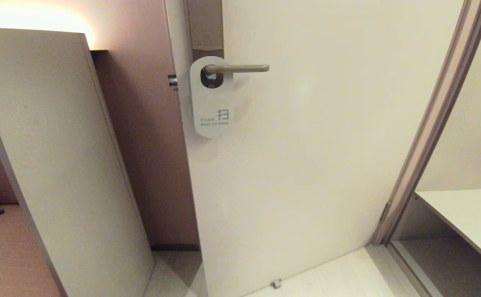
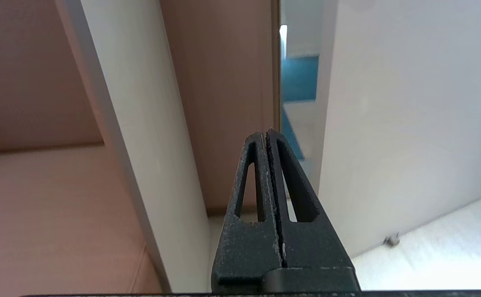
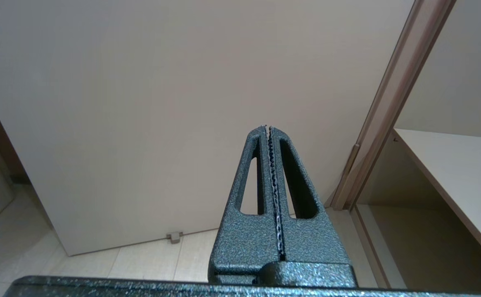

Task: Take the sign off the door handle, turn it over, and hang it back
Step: Take down the sign

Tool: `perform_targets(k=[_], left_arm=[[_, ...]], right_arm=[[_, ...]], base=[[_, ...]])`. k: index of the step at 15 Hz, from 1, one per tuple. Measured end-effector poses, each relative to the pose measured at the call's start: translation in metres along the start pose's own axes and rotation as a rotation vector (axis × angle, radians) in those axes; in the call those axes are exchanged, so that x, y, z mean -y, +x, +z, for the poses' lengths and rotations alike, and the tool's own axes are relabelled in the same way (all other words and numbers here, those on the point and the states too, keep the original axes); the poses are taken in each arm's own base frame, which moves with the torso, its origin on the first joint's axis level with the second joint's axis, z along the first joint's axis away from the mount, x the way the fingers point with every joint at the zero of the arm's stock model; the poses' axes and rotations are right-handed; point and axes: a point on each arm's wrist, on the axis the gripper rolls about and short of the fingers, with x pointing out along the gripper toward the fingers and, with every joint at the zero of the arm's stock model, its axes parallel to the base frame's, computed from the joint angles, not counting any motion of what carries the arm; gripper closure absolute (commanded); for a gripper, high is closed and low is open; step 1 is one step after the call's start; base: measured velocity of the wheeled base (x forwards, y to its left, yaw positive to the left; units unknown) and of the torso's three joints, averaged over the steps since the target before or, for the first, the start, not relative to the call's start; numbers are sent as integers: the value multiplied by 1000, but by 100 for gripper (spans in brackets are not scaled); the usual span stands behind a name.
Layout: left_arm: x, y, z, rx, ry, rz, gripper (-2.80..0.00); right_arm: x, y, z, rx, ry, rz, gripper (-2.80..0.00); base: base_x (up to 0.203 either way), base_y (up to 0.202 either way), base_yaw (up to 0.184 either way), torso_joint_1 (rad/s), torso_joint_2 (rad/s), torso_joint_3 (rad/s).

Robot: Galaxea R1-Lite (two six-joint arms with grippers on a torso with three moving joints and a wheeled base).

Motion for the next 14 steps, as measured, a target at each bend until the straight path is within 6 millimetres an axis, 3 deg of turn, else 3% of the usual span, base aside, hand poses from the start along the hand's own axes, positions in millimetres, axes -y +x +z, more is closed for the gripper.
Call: perform_targets(k=[4,7,14], left_arm=[[-1,-2,20,3,-18,-6,0],[-3,6,49,-20,-59,-20,0],[-5,48,115,-64,-154,-124,0]], right_arm=[[0,0,0,0,0,0,0],[0,0,0,0,0,0,0],[0,0,0,0,0,0,0]], base=[[0,0,0,0,0,0],[0,0,0,0,0,0],[0,0,0,0,0,0]])
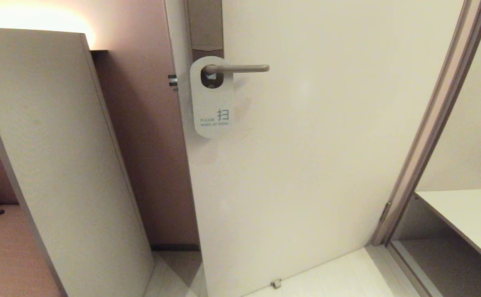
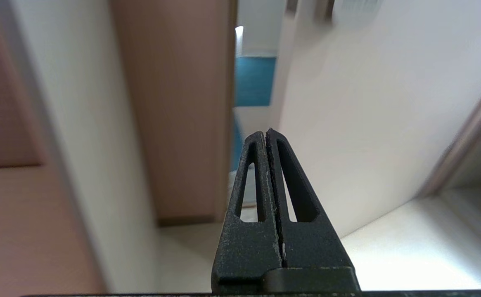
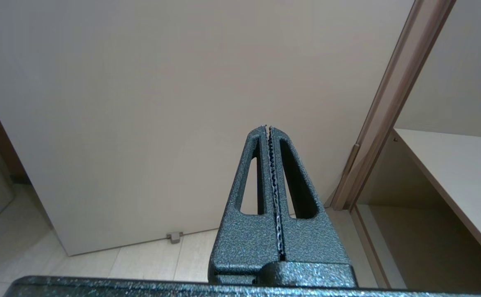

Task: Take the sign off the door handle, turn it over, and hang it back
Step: Take down the sign

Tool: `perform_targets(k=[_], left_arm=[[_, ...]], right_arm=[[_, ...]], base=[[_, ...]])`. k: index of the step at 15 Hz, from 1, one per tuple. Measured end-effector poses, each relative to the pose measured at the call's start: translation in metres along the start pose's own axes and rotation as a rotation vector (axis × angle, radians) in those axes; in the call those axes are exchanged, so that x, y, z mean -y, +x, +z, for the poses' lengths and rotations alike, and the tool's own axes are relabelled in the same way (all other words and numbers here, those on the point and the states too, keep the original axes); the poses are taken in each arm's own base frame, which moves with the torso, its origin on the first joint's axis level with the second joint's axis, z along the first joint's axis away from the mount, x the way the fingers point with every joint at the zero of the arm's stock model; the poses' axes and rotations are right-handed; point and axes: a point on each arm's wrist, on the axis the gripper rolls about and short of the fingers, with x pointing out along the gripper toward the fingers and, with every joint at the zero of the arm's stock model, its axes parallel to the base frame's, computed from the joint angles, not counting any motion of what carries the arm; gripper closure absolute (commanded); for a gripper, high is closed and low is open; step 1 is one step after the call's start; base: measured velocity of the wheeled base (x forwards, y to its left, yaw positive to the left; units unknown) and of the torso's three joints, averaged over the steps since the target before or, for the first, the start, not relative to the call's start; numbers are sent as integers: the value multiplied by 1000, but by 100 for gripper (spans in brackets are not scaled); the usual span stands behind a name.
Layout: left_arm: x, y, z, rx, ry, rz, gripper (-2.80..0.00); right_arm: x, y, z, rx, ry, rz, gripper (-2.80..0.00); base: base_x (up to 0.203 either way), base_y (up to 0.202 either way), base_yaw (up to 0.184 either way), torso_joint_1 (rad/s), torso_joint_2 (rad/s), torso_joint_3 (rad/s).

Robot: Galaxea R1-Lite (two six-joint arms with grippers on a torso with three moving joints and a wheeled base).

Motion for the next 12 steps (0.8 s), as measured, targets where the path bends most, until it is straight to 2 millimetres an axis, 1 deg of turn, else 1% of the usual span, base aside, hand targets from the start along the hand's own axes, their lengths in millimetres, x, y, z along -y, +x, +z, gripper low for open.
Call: perform_targets(k=[3,5,9,12], left_arm=[[3,35,28,-14,-44,-35,0],[5,70,42,-33,-55,-95,0],[1,136,61,-44,-61,-272,0],[-6,181,64,-57,-59,-420,0]], right_arm=[[0,0,0,0,0,0,0],[0,0,0,0,0,0,0],[0,0,0,-1,0,0,0],[0,0,0,0,0,0,0]], base=[[0,0,0,0,0,0],[0,0,0,0,0,0],[0,0,0,0,0,0],[0,0,0,0,0,0]])
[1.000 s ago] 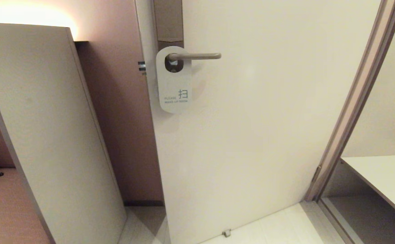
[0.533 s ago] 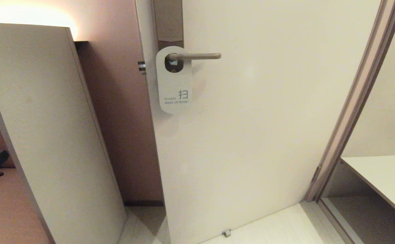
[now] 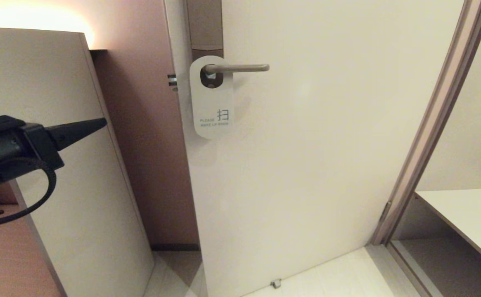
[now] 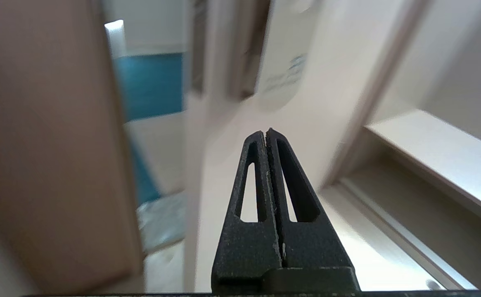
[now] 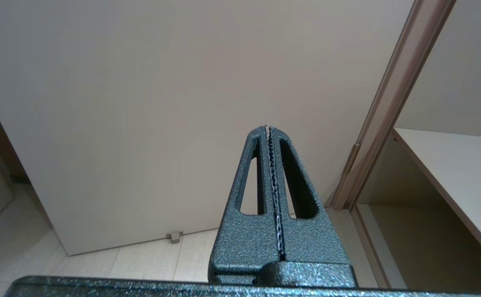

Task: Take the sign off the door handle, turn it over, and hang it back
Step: Take down the sign

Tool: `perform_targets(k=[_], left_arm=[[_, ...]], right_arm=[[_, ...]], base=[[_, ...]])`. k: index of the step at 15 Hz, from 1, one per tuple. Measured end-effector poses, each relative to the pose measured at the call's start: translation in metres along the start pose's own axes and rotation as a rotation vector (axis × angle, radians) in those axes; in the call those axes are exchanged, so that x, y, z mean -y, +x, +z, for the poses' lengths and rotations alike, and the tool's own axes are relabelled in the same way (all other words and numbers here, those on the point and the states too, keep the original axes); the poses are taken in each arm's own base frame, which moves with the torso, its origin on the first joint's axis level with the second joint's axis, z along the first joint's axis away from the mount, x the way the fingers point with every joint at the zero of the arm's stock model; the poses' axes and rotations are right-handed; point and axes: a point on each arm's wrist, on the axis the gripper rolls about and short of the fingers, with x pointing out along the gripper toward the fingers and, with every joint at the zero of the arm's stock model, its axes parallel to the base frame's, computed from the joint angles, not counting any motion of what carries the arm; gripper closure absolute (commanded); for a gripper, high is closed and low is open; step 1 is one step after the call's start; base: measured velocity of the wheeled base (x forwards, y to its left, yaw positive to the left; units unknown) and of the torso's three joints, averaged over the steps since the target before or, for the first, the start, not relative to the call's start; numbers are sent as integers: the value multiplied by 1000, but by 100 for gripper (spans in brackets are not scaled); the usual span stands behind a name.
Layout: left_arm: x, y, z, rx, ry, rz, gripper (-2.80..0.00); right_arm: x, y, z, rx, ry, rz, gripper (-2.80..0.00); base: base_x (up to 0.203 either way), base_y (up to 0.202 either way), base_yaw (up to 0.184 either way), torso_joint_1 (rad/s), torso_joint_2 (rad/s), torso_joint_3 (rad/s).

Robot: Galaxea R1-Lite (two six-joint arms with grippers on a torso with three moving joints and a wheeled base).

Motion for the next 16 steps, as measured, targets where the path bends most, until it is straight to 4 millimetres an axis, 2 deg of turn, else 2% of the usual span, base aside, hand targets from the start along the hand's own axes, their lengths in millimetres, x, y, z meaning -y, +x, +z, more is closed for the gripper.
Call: perform_targets(k=[3,7,10,16], left_arm=[[-20,32,3,2,17,-135,0],[-33,60,1,-35,3,-250,0],[-36,71,-8,-67,-16,-283,0],[-40,75,-11,-76,-21,-278,0]], right_arm=[[0,0,0,0,0,0,0],[0,0,0,0,0,0,0],[0,0,0,0,1,0,0],[0,0,0,0,1,0,0]], base=[[0,0,0,0,0,0],[0,0,0,0,0,0],[0,0,0,0,0,0],[0,0,0,0,0,0]])
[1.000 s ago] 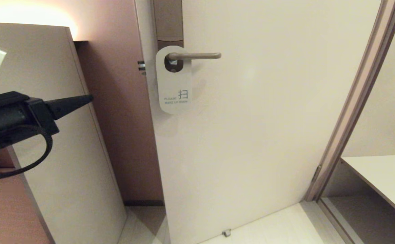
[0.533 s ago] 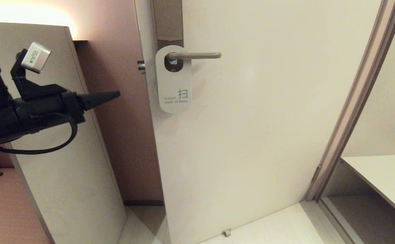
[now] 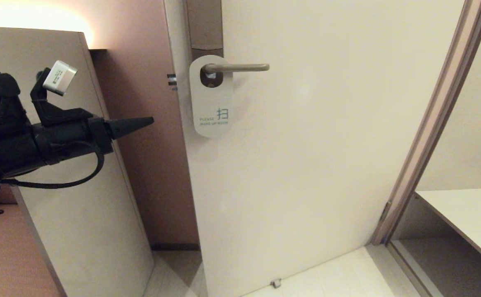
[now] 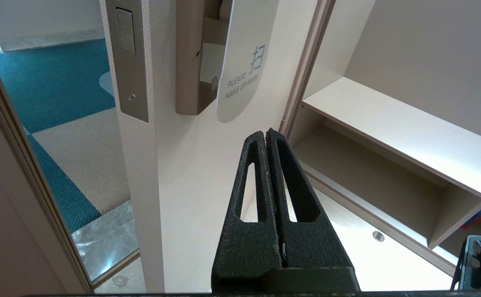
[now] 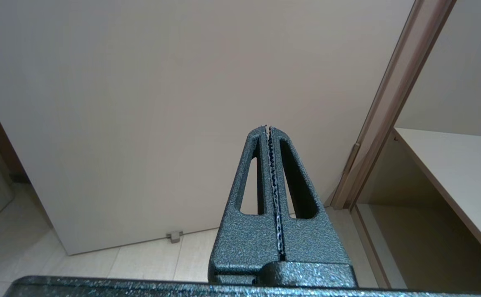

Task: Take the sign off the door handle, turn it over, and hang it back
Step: Take down the sign

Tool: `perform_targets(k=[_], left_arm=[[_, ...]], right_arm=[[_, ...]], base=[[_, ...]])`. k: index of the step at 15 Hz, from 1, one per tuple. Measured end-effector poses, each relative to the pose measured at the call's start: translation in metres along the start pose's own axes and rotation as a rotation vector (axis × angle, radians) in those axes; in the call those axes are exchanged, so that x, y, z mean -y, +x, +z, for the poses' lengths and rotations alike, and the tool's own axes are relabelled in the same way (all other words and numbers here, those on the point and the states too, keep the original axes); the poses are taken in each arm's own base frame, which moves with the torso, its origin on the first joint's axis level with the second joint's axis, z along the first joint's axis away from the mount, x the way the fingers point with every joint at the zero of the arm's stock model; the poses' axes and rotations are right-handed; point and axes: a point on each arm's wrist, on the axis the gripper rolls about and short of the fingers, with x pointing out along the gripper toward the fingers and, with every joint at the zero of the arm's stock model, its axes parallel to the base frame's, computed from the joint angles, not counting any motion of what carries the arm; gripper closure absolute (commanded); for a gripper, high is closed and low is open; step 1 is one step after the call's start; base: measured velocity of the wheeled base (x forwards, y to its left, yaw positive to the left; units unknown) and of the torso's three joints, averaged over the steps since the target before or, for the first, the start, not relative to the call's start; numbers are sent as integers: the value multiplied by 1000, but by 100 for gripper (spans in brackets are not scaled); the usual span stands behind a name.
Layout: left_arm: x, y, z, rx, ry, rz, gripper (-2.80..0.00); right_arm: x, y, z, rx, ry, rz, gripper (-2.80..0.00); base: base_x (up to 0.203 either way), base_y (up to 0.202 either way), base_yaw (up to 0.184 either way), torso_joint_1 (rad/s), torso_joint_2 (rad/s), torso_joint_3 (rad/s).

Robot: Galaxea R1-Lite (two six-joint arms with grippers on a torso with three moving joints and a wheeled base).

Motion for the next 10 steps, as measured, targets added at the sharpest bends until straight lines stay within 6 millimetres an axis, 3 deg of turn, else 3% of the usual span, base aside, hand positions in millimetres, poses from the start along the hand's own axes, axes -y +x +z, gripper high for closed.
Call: perform_targets(k=[4,5,10], left_arm=[[-6,9,-3,16,20,-14,0],[-6,14,-4,25,32,-27,-280],[-10,32,-5,28,34,-61,-280]], right_arm=[[0,0,0,0,0,0,0],[0,0,0,0,0,0,0],[0,0,0,0,0,0,0]], base=[[0,0,0,0,0,0],[0,0,0,0,0,0],[0,0,0,0,0,0]])
